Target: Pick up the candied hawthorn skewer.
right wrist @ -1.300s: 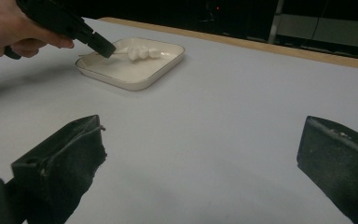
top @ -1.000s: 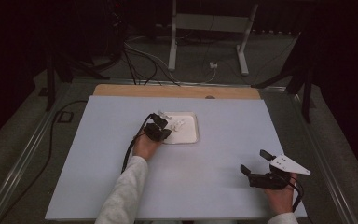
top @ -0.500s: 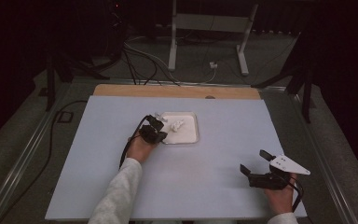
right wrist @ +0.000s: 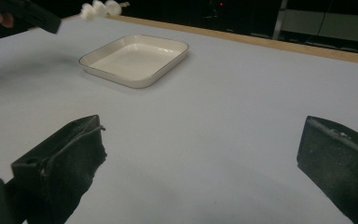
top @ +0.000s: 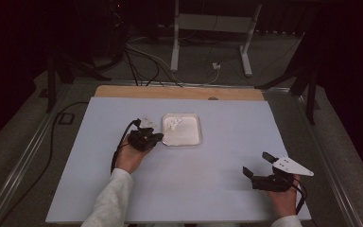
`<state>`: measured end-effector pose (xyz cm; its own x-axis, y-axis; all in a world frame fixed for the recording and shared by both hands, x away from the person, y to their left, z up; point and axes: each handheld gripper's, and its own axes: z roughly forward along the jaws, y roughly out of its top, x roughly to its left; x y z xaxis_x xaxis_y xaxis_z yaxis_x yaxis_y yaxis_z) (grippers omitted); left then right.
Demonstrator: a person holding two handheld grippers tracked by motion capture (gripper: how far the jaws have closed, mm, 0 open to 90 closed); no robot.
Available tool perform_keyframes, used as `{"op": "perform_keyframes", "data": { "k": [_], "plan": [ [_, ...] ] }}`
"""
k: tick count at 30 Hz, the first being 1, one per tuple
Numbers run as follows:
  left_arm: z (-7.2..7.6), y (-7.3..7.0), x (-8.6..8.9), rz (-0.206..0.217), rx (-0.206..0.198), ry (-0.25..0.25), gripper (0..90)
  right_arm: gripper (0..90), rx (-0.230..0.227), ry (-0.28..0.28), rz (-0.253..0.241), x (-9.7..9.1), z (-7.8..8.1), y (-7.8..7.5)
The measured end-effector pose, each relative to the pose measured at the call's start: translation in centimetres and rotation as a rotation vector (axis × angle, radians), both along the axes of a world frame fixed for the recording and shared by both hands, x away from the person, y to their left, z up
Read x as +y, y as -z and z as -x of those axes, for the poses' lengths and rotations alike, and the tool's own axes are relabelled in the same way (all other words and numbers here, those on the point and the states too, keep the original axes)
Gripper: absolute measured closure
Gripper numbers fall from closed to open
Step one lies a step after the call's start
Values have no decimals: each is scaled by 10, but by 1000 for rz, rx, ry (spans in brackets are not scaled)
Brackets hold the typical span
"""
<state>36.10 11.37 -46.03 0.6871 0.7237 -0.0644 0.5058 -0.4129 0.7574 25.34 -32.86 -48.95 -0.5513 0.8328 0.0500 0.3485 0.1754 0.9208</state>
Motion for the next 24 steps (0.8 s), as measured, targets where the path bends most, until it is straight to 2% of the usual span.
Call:
{"op": "perform_keyframes", "data": {
  "k": [4,5,7,10,11,12,14,15,17,24],
  "plan": [
    [11,-4,7,32,-26,1,900,6,10,6,-17,-3,-1,-3],
    [18,-6,11,49,-39,0,900,6,17,8,-47,-5,-1,-5],
    [24,-7,14,70,-52,9,900,7,20,6,-68,-4,-2,-9],
    [30,-8,15,82,-68,28,900,7,25,0,-75,-2,-2,-15],
    [36,-8,16,100,-80,49,900,7,37,-18,-99,1,-3,-22],
    [36,-8,16,100,-80,49,900,7,39,-30,-109,3,-3,-25],
    [38,-8,16,98,-85,68,900,7,39,-55,-116,9,-5,-32],
    [41,-10,15,123,-94,89,900,7,38,-67,-117,13,-7,-36],
    [43,-12,13,123,-105,98,900,7,41,-94,-129,22,-11,-43],
    [51,-17,17,143,-137,124,900,7,41,-187,-114,59,-29,-68]
  ]
}}
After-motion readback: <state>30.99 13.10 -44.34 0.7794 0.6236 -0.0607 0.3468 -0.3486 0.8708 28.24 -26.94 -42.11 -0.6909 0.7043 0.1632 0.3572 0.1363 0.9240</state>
